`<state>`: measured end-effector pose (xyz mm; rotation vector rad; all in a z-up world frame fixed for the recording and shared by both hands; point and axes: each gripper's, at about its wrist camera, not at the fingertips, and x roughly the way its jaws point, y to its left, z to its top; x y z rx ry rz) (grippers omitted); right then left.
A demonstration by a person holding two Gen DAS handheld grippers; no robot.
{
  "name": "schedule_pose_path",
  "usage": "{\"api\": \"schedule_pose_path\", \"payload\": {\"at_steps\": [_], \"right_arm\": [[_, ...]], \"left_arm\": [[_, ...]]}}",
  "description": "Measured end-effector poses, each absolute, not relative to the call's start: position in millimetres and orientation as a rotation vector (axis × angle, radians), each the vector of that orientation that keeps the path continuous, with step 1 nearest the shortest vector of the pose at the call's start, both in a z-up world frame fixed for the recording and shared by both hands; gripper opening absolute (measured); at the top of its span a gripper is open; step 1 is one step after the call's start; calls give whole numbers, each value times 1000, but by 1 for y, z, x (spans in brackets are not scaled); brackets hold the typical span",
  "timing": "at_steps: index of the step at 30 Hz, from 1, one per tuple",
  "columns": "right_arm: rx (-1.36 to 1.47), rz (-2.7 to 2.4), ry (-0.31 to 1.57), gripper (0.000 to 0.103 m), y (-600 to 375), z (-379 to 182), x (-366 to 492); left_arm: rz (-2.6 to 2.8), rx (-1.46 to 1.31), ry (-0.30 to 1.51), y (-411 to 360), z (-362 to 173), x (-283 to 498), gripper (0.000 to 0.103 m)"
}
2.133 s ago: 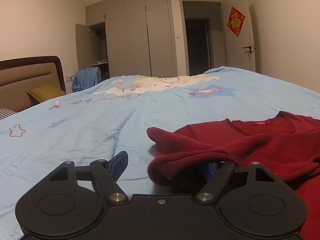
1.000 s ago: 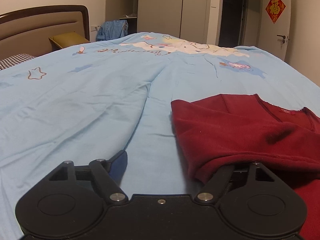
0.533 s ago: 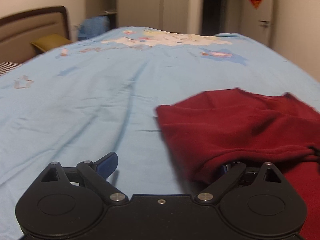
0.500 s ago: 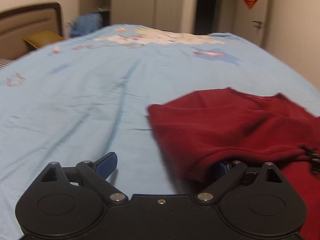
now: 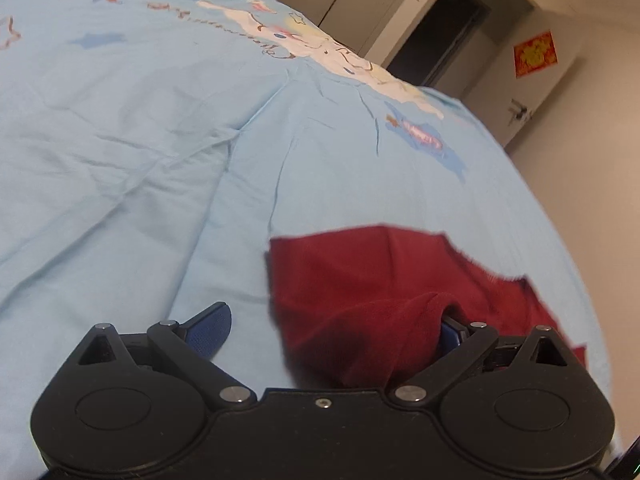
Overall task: Fold small clothes
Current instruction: 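Fold the side edge inward with the left gripper toward the sweater center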
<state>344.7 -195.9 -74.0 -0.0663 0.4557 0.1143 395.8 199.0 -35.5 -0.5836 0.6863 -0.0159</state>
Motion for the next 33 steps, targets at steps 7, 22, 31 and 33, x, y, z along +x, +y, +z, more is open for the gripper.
{"api": "schedule_pose_path", "payload": {"at_steps": [7, 22, 31, 33], "right_arm": [[-63, 115, 452, 103, -197, -74, 344], [-61, 115, 451, 103, -197, -74, 343], [-61, 115, 450, 103, -197, -74, 343], [-61, 115, 444, 103, -197, -73, 342]], "left_arm": [[-175, -526, 676, 199, -18, 397, 99], [-179, -649, 678, 229, -30, 390, 102], [-141, -822, 601, 245, -24, 418, 102], [-134, -757, 644, 241, -22, 423, 100]]}}
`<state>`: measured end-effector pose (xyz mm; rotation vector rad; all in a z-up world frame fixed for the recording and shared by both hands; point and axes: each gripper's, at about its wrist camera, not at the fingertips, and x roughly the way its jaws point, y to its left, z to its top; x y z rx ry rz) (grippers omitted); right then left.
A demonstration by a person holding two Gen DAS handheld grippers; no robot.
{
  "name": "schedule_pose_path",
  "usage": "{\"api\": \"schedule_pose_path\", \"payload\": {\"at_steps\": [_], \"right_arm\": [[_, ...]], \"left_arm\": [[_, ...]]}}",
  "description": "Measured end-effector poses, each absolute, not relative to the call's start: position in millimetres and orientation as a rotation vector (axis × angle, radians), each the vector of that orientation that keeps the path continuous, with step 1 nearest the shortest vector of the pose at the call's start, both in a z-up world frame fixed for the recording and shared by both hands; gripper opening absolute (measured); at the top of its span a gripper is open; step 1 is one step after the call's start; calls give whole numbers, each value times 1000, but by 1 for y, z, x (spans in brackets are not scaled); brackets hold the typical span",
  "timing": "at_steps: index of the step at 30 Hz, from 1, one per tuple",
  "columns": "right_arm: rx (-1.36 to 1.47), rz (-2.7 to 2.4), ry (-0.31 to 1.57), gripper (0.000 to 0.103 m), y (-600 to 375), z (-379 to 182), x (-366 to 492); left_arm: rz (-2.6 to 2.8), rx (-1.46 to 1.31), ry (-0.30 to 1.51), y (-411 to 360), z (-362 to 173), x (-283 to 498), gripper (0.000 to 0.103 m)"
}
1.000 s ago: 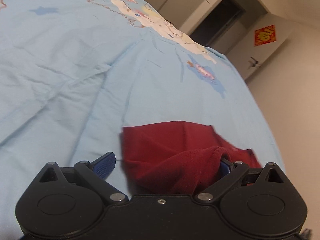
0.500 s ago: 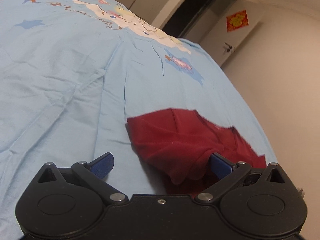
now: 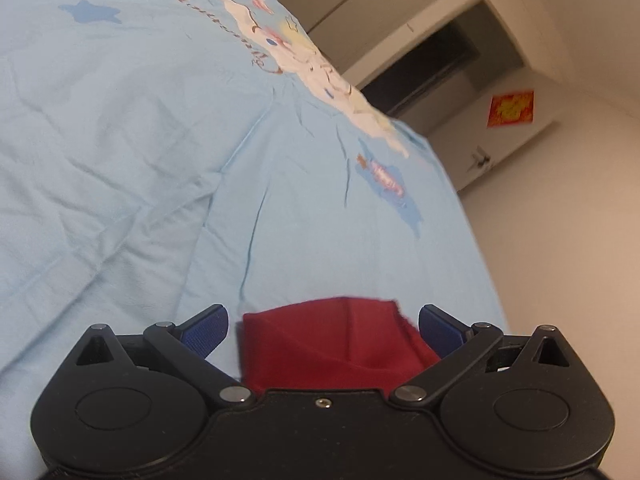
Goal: Fold small clothes
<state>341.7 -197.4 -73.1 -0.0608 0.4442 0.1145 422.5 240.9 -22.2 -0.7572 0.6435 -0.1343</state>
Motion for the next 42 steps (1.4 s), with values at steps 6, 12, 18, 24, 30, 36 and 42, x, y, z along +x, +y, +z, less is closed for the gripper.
{"api": "schedule_pose_path", "payload": {"at_steps": [6, 12, 18, 24, 30, 36, 42], "right_arm": [[-4, 155, 378, 103, -209, -54, 328], [-50, 175, 337, 103, -223, -24, 299], [-23, 121, 359, 103, -247, -8, 261], [-20, 63, 421, 103, -260, -13, 223], [-23, 60, 471, 103, -262, -20, 203], [-31, 75, 501, 103, -260, -23, 195], [-41, 116, 554, 103, -258, -25, 175]], "left_arm": [[-127, -619, 777, 217, -37, 446, 88], [-60, -479, 807, 199, -41, 468, 25], [-71, -246, 605, 181, -2, 471, 10], [-52, -102, 591, 170, 1, 486, 10], [18, -189, 648, 182, -27, 481, 27], [36, -269, 632, 191, -15, 451, 68], [52, -234, 597, 184, 4, 386, 92]]}}
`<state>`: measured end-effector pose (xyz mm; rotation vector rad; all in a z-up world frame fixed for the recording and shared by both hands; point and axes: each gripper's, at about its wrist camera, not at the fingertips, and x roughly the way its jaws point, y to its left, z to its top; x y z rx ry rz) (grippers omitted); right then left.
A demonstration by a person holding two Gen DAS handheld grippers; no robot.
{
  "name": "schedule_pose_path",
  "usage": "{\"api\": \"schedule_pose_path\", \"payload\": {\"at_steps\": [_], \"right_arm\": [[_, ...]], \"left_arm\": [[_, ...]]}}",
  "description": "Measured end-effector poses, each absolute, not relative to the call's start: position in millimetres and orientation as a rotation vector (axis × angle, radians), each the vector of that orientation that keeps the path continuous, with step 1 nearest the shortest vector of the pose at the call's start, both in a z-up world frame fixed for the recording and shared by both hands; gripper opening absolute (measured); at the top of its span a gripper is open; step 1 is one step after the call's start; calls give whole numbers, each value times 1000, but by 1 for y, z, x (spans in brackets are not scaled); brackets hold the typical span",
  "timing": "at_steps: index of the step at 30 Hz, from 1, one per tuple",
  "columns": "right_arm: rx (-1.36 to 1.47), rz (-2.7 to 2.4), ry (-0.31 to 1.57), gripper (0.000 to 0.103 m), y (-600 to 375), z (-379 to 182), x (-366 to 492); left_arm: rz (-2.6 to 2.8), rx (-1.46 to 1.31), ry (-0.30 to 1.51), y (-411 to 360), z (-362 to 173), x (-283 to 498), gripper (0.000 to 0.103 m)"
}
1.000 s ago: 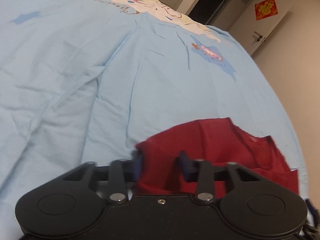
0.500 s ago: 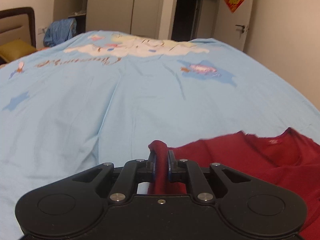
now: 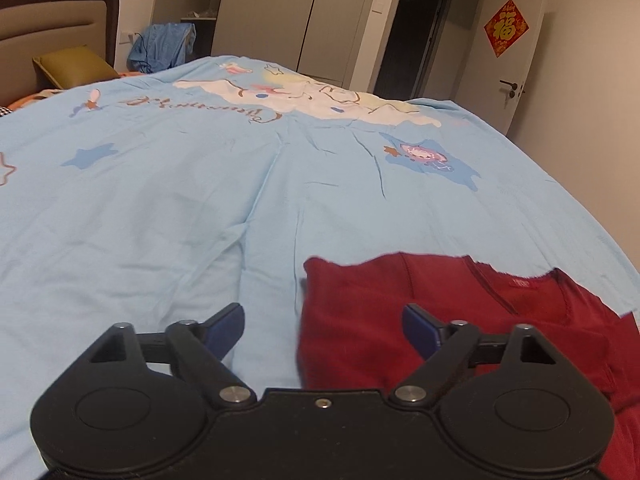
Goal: Fold small clothes
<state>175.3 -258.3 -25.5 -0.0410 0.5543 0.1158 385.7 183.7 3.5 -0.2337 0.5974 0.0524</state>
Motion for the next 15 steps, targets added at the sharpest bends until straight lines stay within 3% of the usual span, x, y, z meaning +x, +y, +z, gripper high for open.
{"api": "schedule_pose_path", "payload": {"at_steps": [3, 15], "right_arm": [[-51, 121, 579, 103, -258, -26, 161], [-41, 185, 694, 103, -269, -35, 92]], "left_arm": [[75, -213, 578, 175, 8, 343, 102], [67, -250, 614, 131, -12, 178, 102]]}}
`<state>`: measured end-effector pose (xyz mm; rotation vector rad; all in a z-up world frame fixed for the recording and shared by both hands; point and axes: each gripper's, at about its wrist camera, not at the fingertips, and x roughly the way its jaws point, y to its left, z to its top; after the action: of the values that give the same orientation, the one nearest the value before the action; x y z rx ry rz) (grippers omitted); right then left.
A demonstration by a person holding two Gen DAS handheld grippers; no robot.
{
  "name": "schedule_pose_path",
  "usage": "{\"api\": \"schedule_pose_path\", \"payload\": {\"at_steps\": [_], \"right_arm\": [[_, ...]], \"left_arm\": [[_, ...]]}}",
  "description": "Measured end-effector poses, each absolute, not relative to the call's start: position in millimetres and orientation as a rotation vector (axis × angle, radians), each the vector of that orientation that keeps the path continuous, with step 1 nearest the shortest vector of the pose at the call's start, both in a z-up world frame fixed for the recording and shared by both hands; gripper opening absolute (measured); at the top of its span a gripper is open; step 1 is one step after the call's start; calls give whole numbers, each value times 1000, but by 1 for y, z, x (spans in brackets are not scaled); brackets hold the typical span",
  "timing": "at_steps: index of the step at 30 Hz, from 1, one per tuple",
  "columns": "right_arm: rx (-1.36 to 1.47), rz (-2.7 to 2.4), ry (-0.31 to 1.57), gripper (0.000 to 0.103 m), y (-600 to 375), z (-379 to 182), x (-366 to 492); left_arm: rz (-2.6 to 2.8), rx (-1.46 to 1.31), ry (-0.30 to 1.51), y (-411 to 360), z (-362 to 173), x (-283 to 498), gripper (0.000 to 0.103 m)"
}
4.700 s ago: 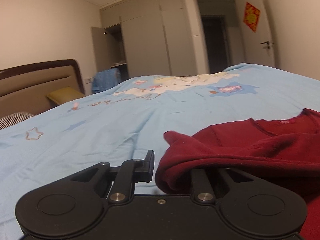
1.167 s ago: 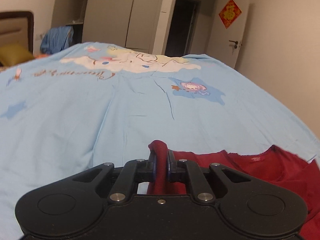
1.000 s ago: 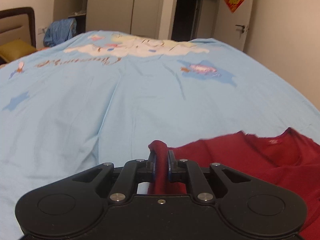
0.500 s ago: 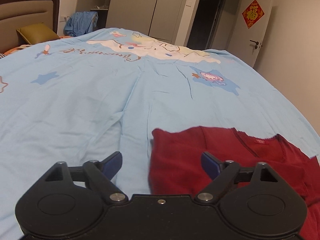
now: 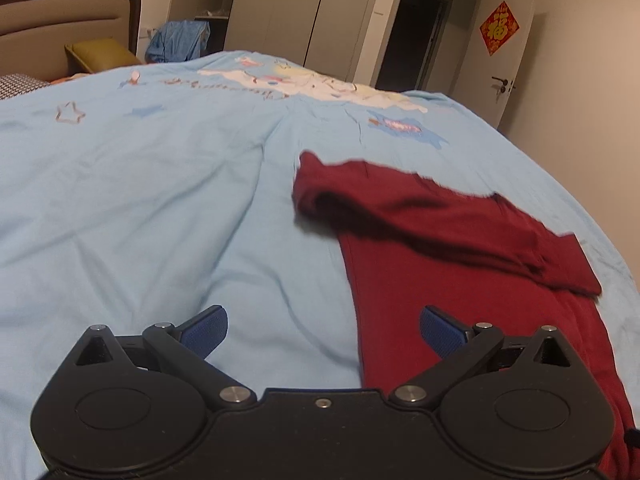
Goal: Fold small clothes
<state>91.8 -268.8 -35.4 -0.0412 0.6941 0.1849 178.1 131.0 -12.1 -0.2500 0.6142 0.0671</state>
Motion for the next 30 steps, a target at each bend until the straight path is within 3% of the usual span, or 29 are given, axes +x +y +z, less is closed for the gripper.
{"api": "schedule_pose_path", "payload": {"at_steps": [5, 8, 11, 17, 19, 22, 23, 25, 30], "right_arm": [[7, 227, 734, 103, -271, -42, 67], [1, 248, 735, 93, -268, -44, 56], [2, 256, 738, 80, -266, -45, 51], [35, 260, 762, 49, -269, -48, 46], [52, 263, 761, 29, -272, -47, 45], [76, 274, 747, 13, -275, -44, 42], [79, 271, 734, 11, -276, -42, 40], [96, 263, 701, 9, -280, -35, 36], [124, 216, 612, 8, -298, -14, 20]], "left_arm": [[31, -211, 679, 111, -30, 130, 102], [-19, -231, 710, 102, -37, 112, 100], [-41, -279, 736, 99, -44, 102, 92], [-41, -328, 780, 95, -48, 94, 65], [-46, -337, 789, 94, -48, 93, 57], [-20, -347, 816, 92, -49, 94, 40], [-12, -361, 826, 92, -49, 94, 34], [-12, -391, 827, 91, -45, 92, 9], [25, -323, 774, 76, -24, 79, 3]]}}
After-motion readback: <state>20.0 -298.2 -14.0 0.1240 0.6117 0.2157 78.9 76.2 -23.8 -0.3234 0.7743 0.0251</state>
